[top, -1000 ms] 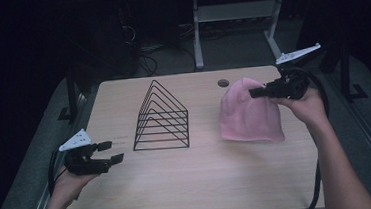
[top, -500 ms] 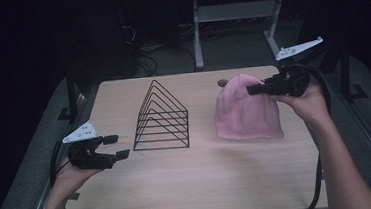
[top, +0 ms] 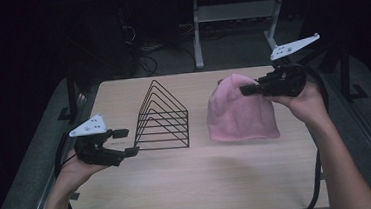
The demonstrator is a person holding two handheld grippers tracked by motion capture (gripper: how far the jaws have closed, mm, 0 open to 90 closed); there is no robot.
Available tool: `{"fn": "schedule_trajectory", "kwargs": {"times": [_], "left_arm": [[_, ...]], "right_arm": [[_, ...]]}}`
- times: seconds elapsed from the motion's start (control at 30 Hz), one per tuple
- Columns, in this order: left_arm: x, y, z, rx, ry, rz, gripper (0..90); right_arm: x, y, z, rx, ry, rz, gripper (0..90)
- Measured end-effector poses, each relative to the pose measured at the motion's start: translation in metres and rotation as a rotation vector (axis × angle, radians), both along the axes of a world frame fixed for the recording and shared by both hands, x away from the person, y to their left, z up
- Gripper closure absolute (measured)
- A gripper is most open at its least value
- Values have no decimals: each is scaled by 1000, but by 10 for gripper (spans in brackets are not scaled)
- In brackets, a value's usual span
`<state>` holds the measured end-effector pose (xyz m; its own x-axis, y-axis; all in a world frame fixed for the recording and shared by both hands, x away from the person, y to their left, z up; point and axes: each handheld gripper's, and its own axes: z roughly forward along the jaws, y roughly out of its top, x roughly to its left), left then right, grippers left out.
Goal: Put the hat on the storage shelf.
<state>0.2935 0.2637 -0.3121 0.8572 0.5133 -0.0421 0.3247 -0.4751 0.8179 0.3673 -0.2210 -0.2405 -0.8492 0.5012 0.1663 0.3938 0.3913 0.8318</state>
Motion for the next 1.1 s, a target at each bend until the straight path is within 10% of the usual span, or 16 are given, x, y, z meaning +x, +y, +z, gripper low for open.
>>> {"fn": "schedule_trajectory", "kwargs": {"times": [1.1], "left_arm": [[11,-56,3,4,29,-143,255]], "right_arm": [[-18,81,33,28,-75,236,785]]}}
